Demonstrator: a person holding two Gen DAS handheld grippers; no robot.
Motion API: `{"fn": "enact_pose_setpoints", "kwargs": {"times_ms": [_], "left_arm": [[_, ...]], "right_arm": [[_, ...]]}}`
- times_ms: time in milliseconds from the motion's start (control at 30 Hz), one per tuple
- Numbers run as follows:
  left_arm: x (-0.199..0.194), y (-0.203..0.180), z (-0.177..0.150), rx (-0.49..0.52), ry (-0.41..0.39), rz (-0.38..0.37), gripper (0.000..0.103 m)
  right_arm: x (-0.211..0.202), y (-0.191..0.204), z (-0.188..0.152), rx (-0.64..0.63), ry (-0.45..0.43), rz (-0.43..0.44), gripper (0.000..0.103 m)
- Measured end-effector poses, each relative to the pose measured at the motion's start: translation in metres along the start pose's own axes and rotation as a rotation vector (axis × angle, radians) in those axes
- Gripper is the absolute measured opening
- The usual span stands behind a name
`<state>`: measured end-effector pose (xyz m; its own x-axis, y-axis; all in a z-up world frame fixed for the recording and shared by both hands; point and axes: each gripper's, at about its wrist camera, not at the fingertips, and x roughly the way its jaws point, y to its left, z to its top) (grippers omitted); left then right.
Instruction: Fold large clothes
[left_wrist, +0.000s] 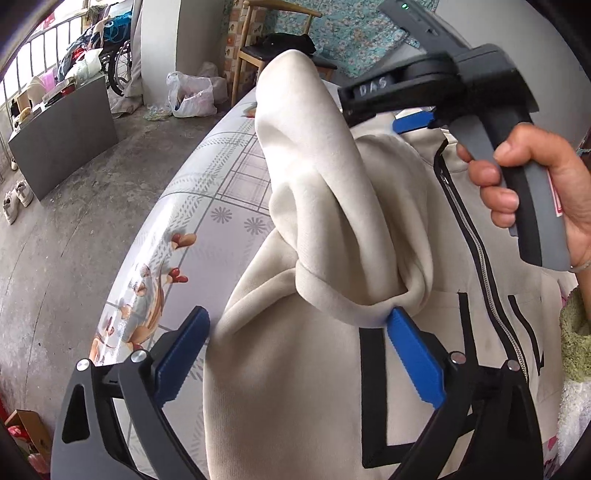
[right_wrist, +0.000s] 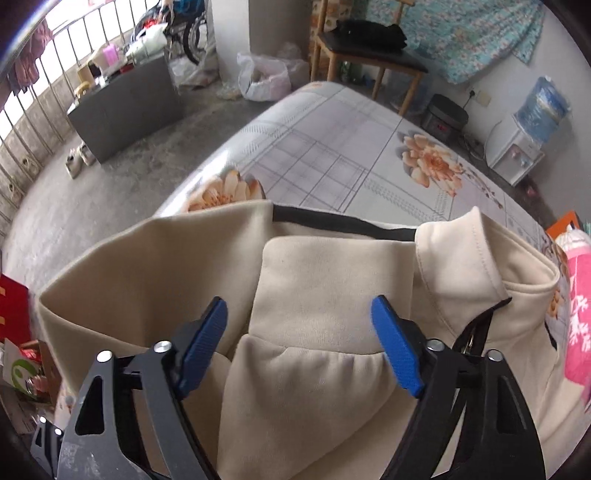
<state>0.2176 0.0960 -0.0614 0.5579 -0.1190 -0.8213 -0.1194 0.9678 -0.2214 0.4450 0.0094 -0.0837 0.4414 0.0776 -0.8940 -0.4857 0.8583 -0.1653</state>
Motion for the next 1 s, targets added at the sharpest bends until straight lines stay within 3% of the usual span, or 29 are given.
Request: {"fn": "enact_pose_setpoints", "kwargs": {"times_ms": [33, 167, 367, 433, 533, 600, 667, 800, 900, 1000], "left_arm": [[0.0, 0.0, 0.0, 0.003, 0.001, -0.002, 0.096], [0.002, -0.001, 0.0, 0.016, 0.003, -0.001, 0.097], [0.005, -0.006, 0.0, 0.051, 0.006, 0.015, 0.097], [0.006, -0.011, -0.001, 0.081, 0.01, 0.011, 0.097], [0.01, -0.02, -0.004, 0.128, 0.014, 0.045, 0.097], [0.013, -0.026, -0.005, 0.167, 0.016, 0.071, 0.098], [0.016, -0.029, -0.006, 0.19, 0.018, 0.093, 0.098], [0.016, -0.031, -0.007, 0.199, 0.015, 0.102, 0.098], [0.016, -0.031, -0.008, 0.203, 0.004, 0.097, 0.098], [0.016, -0.032, -0.009, 0.209, 0.003, 0.103, 0.098]], "right_arm": [[0.003, -0.001, -0.003, -0.006, 0.017, -0.028, 0.04], [-0.02, -0.031, -0.02, 0.094, -0.027, 0.035, 0.02], [-0.102, -0.09, -0.069, 0.241, -0.2, 0.172, 0.017], [-0.128, -0.111, -0.102, 0.293, -0.255, 0.217, 0.018], [-0.153, -0.137, -0.159, 0.379, -0.296, 0.257, 0.028], [-0.154, -0.152, -0.197, 0.435, -0.282, 0.262, 0.035], [-0.151, -0.163, -0.235, 0.487, -0.241, 0.236, 0.048], [-0.15, -0.184, -0.301, 0.615, -0.188, 0.242, 0.049], [-0.155, -0.201, -0.329, 0.717, -0.212, 0.284, 0.052], [-0.157, -0.216, -0.327, 0.759, -0.237, 0.3, 0.058]]}}
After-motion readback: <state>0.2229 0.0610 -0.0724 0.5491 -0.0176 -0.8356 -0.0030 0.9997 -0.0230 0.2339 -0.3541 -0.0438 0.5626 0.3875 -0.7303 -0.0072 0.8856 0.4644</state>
